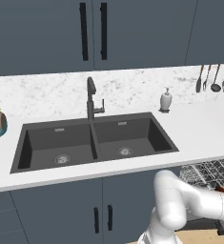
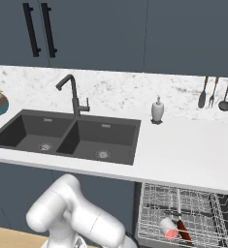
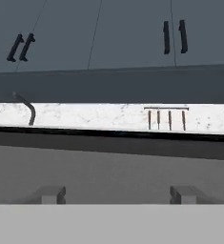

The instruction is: Pick up the cup and bowl from the counter, place them in the dishwasher, and close the dishwasher door.

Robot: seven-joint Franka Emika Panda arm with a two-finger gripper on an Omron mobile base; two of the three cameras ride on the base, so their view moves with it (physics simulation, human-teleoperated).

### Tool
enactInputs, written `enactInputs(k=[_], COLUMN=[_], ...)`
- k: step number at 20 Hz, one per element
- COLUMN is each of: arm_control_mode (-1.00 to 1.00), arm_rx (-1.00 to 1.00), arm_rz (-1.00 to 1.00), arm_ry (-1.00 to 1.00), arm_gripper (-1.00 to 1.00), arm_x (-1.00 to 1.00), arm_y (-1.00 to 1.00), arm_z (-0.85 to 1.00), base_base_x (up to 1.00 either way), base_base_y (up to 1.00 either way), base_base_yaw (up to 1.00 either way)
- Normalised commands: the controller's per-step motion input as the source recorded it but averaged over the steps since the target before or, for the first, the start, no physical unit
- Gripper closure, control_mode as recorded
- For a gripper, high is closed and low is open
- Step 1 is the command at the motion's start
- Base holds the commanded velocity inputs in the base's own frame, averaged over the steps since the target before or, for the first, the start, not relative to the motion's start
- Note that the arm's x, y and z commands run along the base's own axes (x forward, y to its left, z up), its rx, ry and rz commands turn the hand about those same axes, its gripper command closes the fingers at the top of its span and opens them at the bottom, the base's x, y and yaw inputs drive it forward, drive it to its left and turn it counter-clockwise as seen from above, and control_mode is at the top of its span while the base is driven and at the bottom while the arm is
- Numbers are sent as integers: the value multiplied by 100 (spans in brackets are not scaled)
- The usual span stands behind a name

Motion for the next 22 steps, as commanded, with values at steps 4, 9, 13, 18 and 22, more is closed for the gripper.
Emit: enactInputs(k=[4,9,13,18,22], arm_control_mode=[-100,-100,-100,-100,-100], arm_rx=[0,0,0,-1,-6], arm_rz=[0,0,-1,-4,0], arm_ry=[-17,-15,-9,4,19], arm_gripper=[-100,-100,-100,-100,-100], arm_x=[98,97,100,92,98], arm_y=[66,63,57,32,10], arm_z=[22,27,36,54,52], base_base_x=[0,0,0,0,0], base_base_y=[0,0,0,0,0], base_base_yaw=[0,0,0,0,0])
